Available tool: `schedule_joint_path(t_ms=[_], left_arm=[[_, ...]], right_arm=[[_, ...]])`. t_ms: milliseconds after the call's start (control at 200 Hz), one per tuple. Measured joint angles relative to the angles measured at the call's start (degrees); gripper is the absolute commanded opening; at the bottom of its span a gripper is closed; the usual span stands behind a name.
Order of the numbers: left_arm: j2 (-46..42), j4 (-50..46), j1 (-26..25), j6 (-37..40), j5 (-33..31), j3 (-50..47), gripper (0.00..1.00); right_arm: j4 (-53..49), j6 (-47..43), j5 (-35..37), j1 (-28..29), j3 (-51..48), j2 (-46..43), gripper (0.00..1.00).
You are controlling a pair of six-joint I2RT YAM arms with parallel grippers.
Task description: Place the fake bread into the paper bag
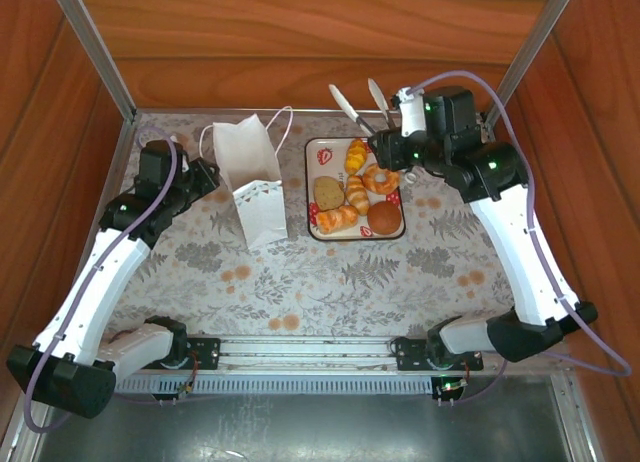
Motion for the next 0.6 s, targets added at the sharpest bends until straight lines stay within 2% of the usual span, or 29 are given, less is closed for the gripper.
schedule_joint_path(t_ms=[110, 265, 390, 600], left_arm=[[-1.16, 0.11, 0.0, 0.07, 0.26, 0.0, 0.66], [-3.26, 0.92, 0.31, 1.88, 1.75, -0.22, 0.79], [-5.55, 2.12, 0.63, 2.71, 2.29, -2.01, 0.84], [-8.04, 3.13, 0.9, 2.86, 3.08, -4.9, 0.85]], right_arm=[[0.07, 0.83, -0.2, -2.43, -3.52, 1.16, 0.62], [0.76, 1.64, -0.68, -4.59, -7.28, 4.28, 0.62], [1.33, 1.84, -0.63, -5.55, -8.13, 8.33, 0.62], [2.23, 1.84, 0.5, -6.69, -7.93, 16.11, 0.62]])
